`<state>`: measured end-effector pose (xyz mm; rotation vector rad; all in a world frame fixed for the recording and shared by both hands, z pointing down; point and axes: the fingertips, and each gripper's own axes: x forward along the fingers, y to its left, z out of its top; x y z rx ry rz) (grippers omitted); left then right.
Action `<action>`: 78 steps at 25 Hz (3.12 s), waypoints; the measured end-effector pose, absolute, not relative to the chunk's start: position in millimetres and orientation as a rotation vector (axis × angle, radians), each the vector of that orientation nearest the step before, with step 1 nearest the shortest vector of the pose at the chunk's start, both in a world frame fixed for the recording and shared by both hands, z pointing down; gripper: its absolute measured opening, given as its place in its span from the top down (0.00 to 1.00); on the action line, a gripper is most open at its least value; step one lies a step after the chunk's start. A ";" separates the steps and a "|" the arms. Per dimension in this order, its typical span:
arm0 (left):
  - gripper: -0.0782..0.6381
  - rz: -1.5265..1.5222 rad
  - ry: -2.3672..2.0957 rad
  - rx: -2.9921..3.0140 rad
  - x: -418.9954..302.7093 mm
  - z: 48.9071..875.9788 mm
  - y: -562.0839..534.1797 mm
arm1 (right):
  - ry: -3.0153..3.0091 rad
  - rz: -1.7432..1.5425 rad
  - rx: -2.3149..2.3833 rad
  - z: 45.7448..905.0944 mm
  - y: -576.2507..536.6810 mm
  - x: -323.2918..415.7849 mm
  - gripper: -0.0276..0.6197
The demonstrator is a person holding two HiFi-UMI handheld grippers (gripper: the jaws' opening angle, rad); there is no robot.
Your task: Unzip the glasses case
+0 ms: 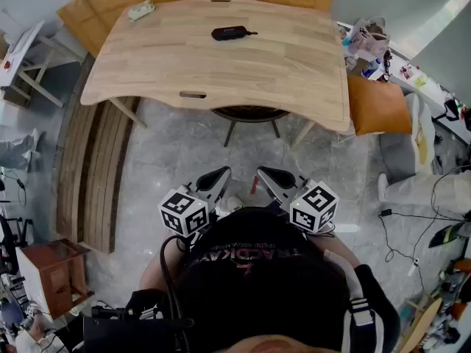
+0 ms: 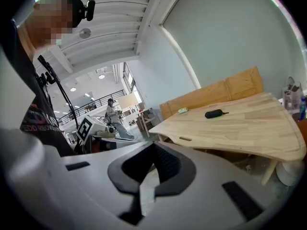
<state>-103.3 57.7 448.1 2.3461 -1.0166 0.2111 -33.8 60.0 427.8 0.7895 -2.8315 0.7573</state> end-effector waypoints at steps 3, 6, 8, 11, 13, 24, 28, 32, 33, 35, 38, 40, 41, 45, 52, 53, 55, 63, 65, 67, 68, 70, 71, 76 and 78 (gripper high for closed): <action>0.87 0.211 -1.018 2.345 -103.9 448.9 58.5 | -2.831 0.754 0.789 428.3 60.9 -34.4 0.93; 0.87 0.209 -1.021 2.343 -105.2 449.4 58.5 | -2.830 0.748 0.786 428.5 60.6 -35.9 0.93; 0.87 0.208 -1.024 2.341 -105.7 449.5 58.9 | -2.830 0.744 0.784 428.3 60.8 -36.3 0.93; 0.87 0.207 -1.028 2.339 -106.0 449.6 59.8 | -2.834 0.744 0.779 428.3 61.3 -36.6 0.93; 0.87 0.205 -1.031 2.338 -107.1 449.8 60.1 | -2.845 0.748 0.766 427.3 62.1 -38.2 0.93; 0.87 0.203 -1.038 2.338 -108.8 448.9 57.7 | -2.849 0.755 0.755 426.4 63.0 -37.4 0.93; 0.87 0.194 -1.058 2.331 -113.6 448.7 54.9 | -2.844 0.750 0.770 427.4 61.8 -35.0 0.93; 0.87 0.189 -1.063 2.334 -114.3 447.6 53.4 | -2.844 0.745 0.790 426.0 58.2 -33.2 0.93; 0.87 0.190 -1.063 2.337 -114.1 447.2 52.9 | -2.844 0.743 0.793 425.3 57.4 -33.1 0.93; 0.87 0.193 -1.065 2.343 -114.0 446.4 51.7 | -2.845 0.737 0.797 423.9 56.2 -33.5 0.93; 0.87 0.193 -1.064 2.348 -115.0 446.2 51.1 | -2.844 0.729 0.799 423.7 55.9 -34.8 0.93; 0.87 0.192 -1.062 2.349 -116.4 446.9 52.0 | -2.843 0.729 0.803 424.3 56.6 -35.6 0.93; 0.87 0.192 -1.062 2.350 -117.0 447.1 52.5 | -2.842 0.729 0.806 424.3 56.8 -35.9 0.93; 0.87 0.189 -1.061 2.353 -120.2 446.2 51.8 | -2.838 0.731 0.818 423.9 55.4 -36.9 0.93; 0.87 0.185 -1.062 2.351 -129.1 445.4 50.6 | -2.833 0.741 0.821 424.1 52.4 -45.8 0.93; 0.87 0.185 -1.061 2.350 -130.3 445.3 50.5 | -2.832 0.743 0.819 423.9 51.5 -47.4 0.93; 0.87 0.184 -1.062 2.347 -133.3 445.5 50.7 | -2.831 0.745 0.816 423.5 50.2 -51.1 0.93; 0.87 0.176 -1.079 2.323 -144.3 448.1 40.2 | -2.829 0.760 0.815 423.8 37.4 -60.4 0.93; 0.87 0.176 -1.085 2.322 -143.3 448.4 37.3 | -2.829 0.765 0.811 425.5 33.3 -59.5 0.93; 0.87 0.176 -1.093 2.323 -142.1 448.3 32.7 | -2.834 0.765 0.804 426.5 27.4 -59.2 0.93; 0.87 0.176 -1.098 2.324 -141.4 448.0 29.6 | -2.838 0.764 0.798 426.1 23.9 -59.5 0.93; 0.87 0.174 -1.109 2.324 -139.5 446.7 21.9 | -2.843 0.760 0.778 424.8 16.2 -59.9 0.93; 0.87 0.171 -1.116 2.323 -138.3 445.8 17.4 | -2.843 0.758 0.766 424.2 11.8 -59.5 0.93; 0.87 0.150 -1.149 2.312 -128.4 442.5 -12.8 | -2.842 0.737 0.729 422.6 -21.5 -49.7 0.93; 0.87 0.143 -1.162 2.306 -123.7 441.1 -26.2 | -2.841 0.737 0.715 421.6 -38.1 -45.2 0.93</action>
